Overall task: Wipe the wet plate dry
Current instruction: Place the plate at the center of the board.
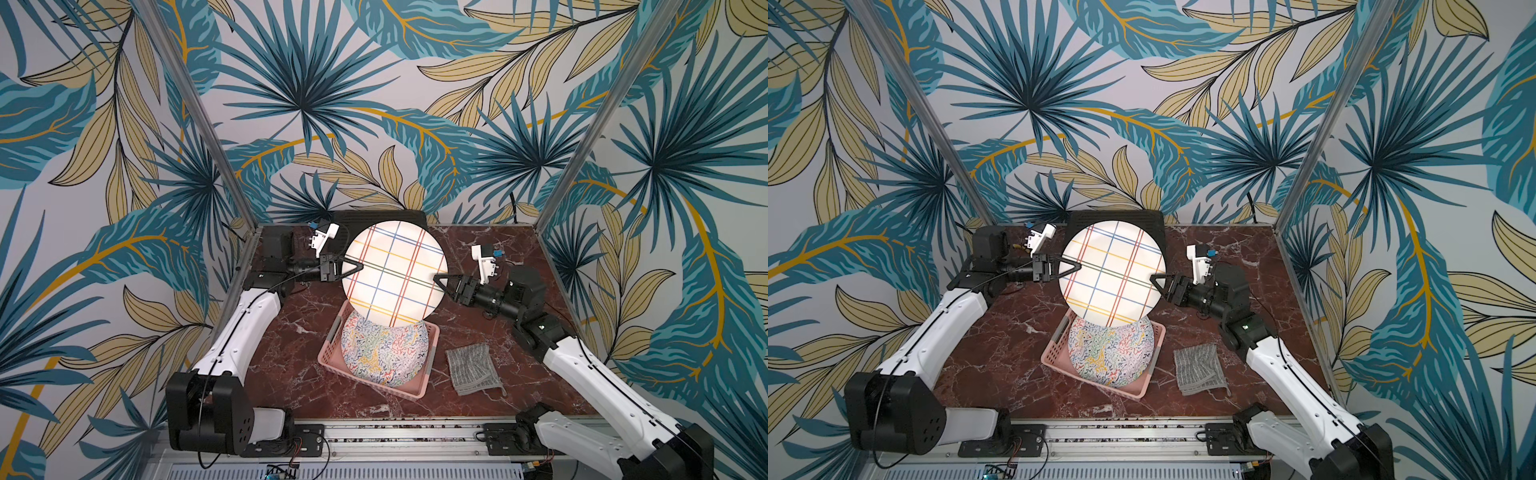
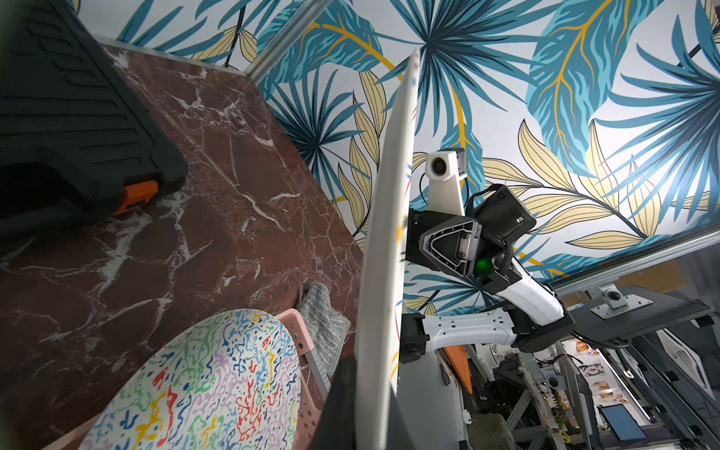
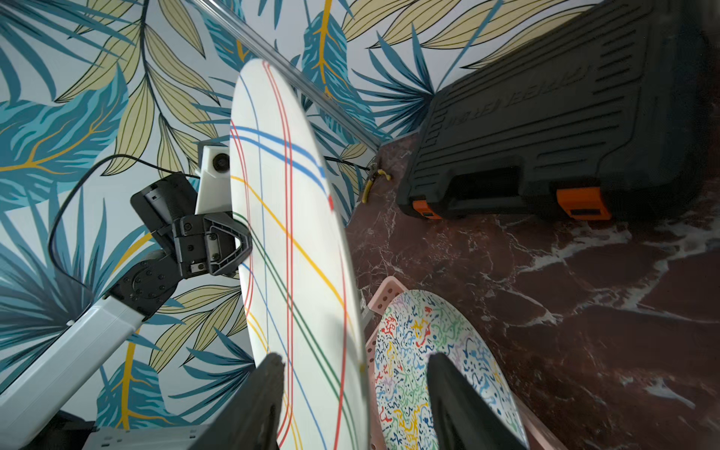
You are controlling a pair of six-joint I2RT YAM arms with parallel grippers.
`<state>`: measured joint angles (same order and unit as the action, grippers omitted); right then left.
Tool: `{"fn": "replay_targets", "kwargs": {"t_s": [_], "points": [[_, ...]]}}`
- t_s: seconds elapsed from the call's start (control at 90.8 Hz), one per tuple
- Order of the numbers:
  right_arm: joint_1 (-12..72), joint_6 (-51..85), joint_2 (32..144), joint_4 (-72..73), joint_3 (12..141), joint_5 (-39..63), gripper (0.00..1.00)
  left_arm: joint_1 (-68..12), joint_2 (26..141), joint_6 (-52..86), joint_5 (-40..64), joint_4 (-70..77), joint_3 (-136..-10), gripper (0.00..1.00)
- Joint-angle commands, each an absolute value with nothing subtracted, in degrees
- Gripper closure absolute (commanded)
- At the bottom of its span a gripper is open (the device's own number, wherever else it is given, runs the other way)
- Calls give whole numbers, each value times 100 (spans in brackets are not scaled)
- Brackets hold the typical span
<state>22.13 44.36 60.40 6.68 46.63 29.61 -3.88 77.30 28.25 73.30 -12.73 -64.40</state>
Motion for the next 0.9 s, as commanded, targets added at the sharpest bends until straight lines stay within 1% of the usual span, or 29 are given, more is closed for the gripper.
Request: {"fn": "replay_targets", "kwargs": {"t_s": [0.0, 0.077, 0.121, 0.165, 0.176, 0.198, 0.231, 0.286, 0.319, 0.341, 0.375, 0.408, 0.43, 0.474, 0.694, 0.782, 0.892], "points": [[2201, 4681, 6283, 1415, 4705, 3391, 50, -468, 7628, 2716, 7615, -1126, -6657, 100], [2206, 4706, 6380, 1464, 4743, 3249, 63, -497, 7616, 2615, 7510, -1225, -6667, 100], [2205, 4723, 6416, 1496, 4746, 3146, 75, -493, 7606, 2569, 7437, -1277, -6671, 100], [2201, 4755, 6425, 1503, 4747, 3005, 89, -492, 7599, 2556, 7373, -1303, -6674, 100], [2195, 4764, 6425, 1507, 4747, 2975, 94, -492, 7588, 2552, 7352, -1311, -6677, 99], [2192, 4777, 6420, 1511, 4742, 2904, 100, -492, 7581, 2528, 7309, -1338, -6686, 91], [2186, 4807, 6406, 1520, 4736, 2799, 100, -494, 7569, 2473, 7220, -1388, -6697, 83], [2141, 4886, 6377, 1558, 4709, 2657, 100, -485, 7536, 2326, 7023, -1509, -6754, 75], [2091, 4950, 6354, 1559, 4704, 2515, 100, -465, 7524, 2217, 6879, -1697, -6802, 61], [2046, 5012, 6328, 1541, 4694, 2406, 100, -455, 7506, 2167, 6782, -1787, -6827, 48], [1955, 5101, 6285, 1475, 4687, 2252, 100, -419, 7487, 2079, 6613, -1895, -6858, 25], [1855, 5201, 6245, 1363, 4689, 2090, 100, -381, 7453, 2040, 6433, -1957, -6877, 6], [1776, 5269, 6204, 1292, 4692, 1977, 100, -341, 7442, 2037, 6317, -1968, -6870, 2], [1547, 5421, 6107, 1169, 4655, 1786, 100, -266, 7409, 2026, 6070, -1977, -6858, 0], [339, 6302, 5636, 260, 4363, 499, 100, -87, 7336, 1640, 4988, -2375, -6898, 0], [-81, 6641, 5691, 299, 4187, 359, 100, -86, 7294, 1587, 4840, -2376, -6851, 0], [-607, 7119, 6202, 625, 3996, 459, 100, -83, 7260, 1518, 4682, -2398, -6814, 0]]}}
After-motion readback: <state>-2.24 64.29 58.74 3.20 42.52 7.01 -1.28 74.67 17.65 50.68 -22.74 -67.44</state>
